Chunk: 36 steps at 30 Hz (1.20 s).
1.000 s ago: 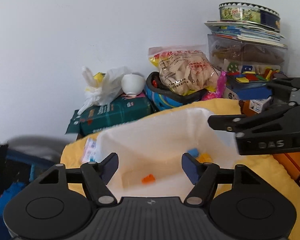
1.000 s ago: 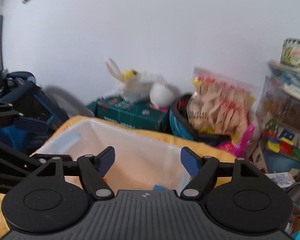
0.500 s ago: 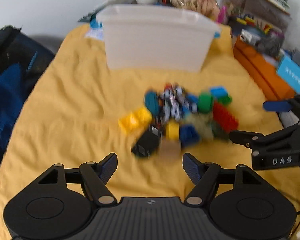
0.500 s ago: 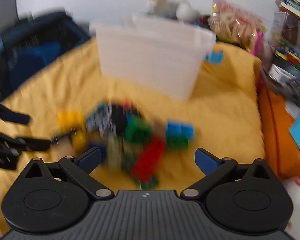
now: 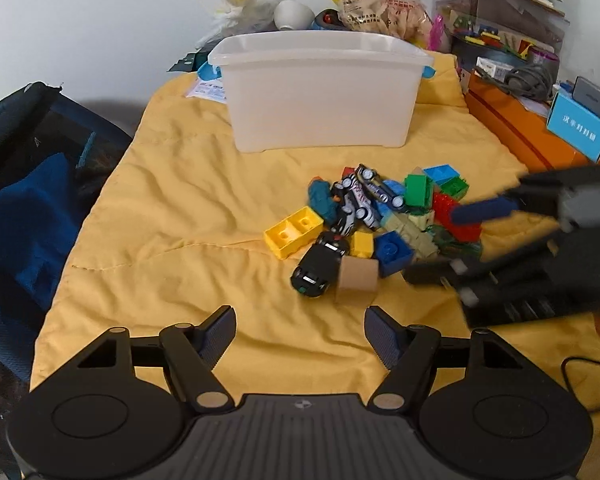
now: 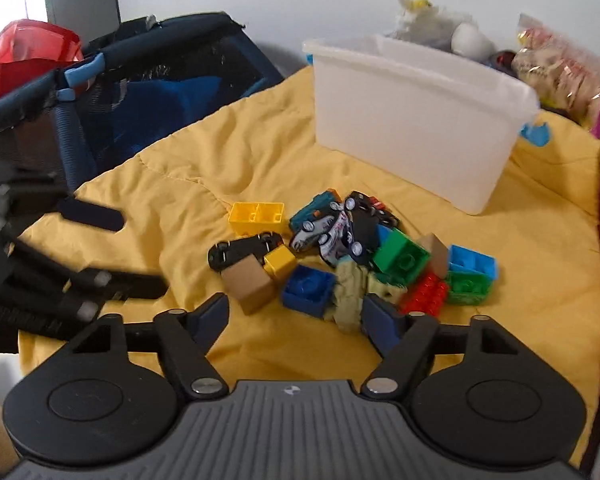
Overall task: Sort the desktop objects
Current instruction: 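Reach both tools back toward the brick pile, then grasp the long yellow brick with the left tool while the right tool grasps a small yellow brick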
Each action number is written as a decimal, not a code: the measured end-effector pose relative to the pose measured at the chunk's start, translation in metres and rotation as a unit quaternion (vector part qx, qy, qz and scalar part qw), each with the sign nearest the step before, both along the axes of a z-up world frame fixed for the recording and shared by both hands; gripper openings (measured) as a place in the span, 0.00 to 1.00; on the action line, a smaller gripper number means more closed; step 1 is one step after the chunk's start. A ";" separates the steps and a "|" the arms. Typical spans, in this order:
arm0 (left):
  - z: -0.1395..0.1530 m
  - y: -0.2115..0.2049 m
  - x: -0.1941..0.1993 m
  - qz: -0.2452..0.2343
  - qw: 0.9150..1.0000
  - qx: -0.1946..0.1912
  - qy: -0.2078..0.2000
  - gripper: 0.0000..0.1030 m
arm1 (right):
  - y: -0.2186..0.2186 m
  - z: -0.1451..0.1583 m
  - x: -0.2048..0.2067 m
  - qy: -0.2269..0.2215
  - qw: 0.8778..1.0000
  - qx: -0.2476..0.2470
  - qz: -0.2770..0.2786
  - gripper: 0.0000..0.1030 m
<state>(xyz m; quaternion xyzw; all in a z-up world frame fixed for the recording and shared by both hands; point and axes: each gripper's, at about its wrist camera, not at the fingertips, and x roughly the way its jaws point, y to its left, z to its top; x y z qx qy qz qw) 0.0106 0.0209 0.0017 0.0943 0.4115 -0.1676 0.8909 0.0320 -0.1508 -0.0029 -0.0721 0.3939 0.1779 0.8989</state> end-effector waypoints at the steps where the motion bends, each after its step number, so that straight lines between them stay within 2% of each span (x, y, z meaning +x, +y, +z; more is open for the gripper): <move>1: -0.001 0.000 0.000 -0.001 1.000 0.005 0.000 0.72 | 0.004 0.000 0.008 -0.002 1.000 -0.004 0.000 0.64; 2: -0.002 0.001 0.002 -0.001 1.000 0.008 0.001 0.72 | 0.008 -0.002 0.005 -0.003 1.000 -0.008 0.001 0.61; 4: -0.003 0.004 0.006 0.000 1.000 0.006 0.003 0.72 | 0.014 -0.004 0.013 0.001 1.000 -0.011 0.005 0.40; 6: -0.004 0.009 0.010 0.003 1.000 0.001 0.003 0.72 | 0.020 -0.009 0.019 0.003 1.000 -0.015 0.011 0.35; 12: -0.008 0.016 0.023 -0.003 1.000 -0.005 0.008 0.72 | 0.033 -0.023 0.031 0.023 1.000 -0.019 0.008 0.35; 14: -0.007 0.016 0.029 -0.011 1.000 -0.006 0.004 0.72 | 0.034 -0.023 0.032 0.022 0.999 -0.023 0.013 0.26; 17: -0.005 0.014 0.042 -0.029 1.000 -0.007 -0.003 0.72 | 0.030 -0.020 0.028 0.024 0.999 -0.022 0.004 0.26; 26: -0.021 -0.014 0.096 -0.090 0.996 0.020 -0.010 0.72 | -0.009 0.004 -0.027 0.033 0.997 0.020 -0.062 0.24; 27: -0.026 -0.019 0.101 -0.099 0.995 0.023 -0.005 0.70 | -0.013 0.004 -0.032 0.036 0.997 0.021 -0.069 0.24; 28: -0.031 -0.023 0.105 -0.107 0.994 0.027 0.003 0.62 | -0.016 0.005 -0.038 0.040 0.996 0.022 -0.076 0.24; 29: -0.036 -0.026 0.108 -0.109 0.993 0.033 0.011 0.47 | -0.019 0.005 -0.042 0.043 0.995 0.022 -0.082 0.24; 30: -0.042 -0.029 0.110 -0.109 0.993 0.041 0.022 0.37 | -0.022 0.004 -0.046 0.046 0.995 0.023 -0.088 0.24; 32: -0.044 -0.029 0.109 -0.104 0.993 0.038 0.029 0.33 | -0.026 0.003 -0.051 0.053 0.994 0.025 -0.096 0.24; 36: -0.022 -0.015 0.083 -0.093 0.995 -0.014 0.033 0.26 | -0.031 0.003 -0.059 0.055 0.994 0.021 -0.092 0.24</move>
